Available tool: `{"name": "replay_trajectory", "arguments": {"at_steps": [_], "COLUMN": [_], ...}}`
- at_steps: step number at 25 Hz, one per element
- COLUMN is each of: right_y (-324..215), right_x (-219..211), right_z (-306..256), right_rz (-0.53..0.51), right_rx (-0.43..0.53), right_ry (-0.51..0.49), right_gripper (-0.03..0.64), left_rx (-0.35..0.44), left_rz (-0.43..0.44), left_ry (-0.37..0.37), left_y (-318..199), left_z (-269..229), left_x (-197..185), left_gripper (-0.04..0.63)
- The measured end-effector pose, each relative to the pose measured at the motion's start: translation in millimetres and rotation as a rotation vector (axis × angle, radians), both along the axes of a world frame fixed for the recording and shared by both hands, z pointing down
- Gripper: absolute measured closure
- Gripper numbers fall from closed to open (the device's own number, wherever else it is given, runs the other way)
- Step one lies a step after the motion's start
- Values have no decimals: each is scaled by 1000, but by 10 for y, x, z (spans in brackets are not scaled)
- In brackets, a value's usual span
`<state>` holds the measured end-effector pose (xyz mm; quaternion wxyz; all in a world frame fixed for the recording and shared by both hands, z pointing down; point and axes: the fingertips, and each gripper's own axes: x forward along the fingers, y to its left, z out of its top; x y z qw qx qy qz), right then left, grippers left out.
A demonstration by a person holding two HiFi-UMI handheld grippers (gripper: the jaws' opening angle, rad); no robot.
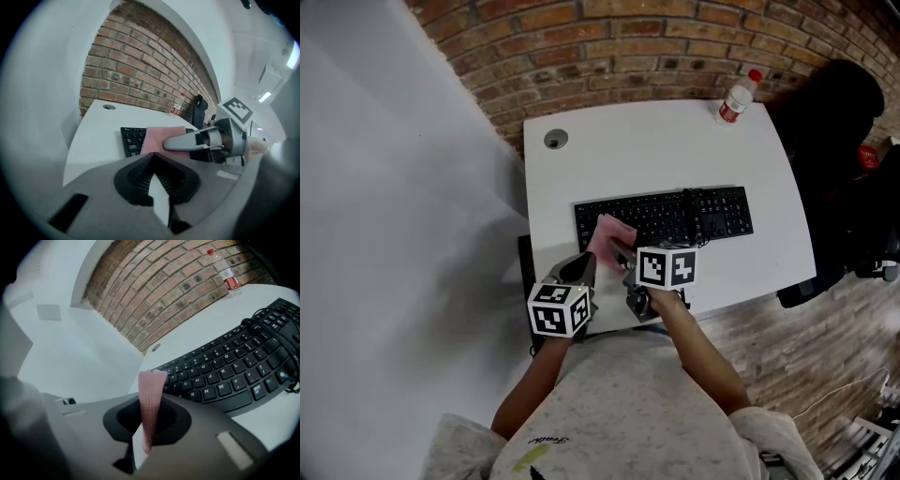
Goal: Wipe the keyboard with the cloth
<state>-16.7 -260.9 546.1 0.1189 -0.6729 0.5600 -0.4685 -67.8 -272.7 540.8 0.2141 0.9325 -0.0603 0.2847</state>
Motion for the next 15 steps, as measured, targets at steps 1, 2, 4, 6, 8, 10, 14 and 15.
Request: {"name": "replay_trajectory", "arguments": {"at_steps": [1, 2, 4, 6, 8, 10, 14, 15], "right_y": [32, 66, 139, 213, 286, 356, 487, 522], "right_x": [25, 49, 97, 149, 204, 260, 370, 398], "right_z": [-2, -5, -10, -15, -16, -15, -23, -26], "right_rz": [3, 6, 14, 21, 30, 39, 54, 59], "right_rx": [0, 0, 2, 4, 5, 6, 10, 11], "right_ry": [3, 4, 4, 5, 7, 8, 10, 9], "right_gripper": [592, 594, 592, 592, 592, 592, 592, 592], "left_rx": [1, 3, 8, 14, 18, 22, 26, 28], "left_rz": [7, 14, 27, 36, 44, 51, 66, 69], "left_ry": [-1, -2, -2, 1, 3, 3, 0, -1], "left_y": [39, 80, 161, 236, 304, 372, 509, 544], "left_z": [-4, -9, -29, -55, -75, -85, -91, -94], "left_x": [26, 53, 109, 166, 219, 266, 350, 372], "left_gripper": [598, 598, 600, 598, 598, 600, 600, 598]}}
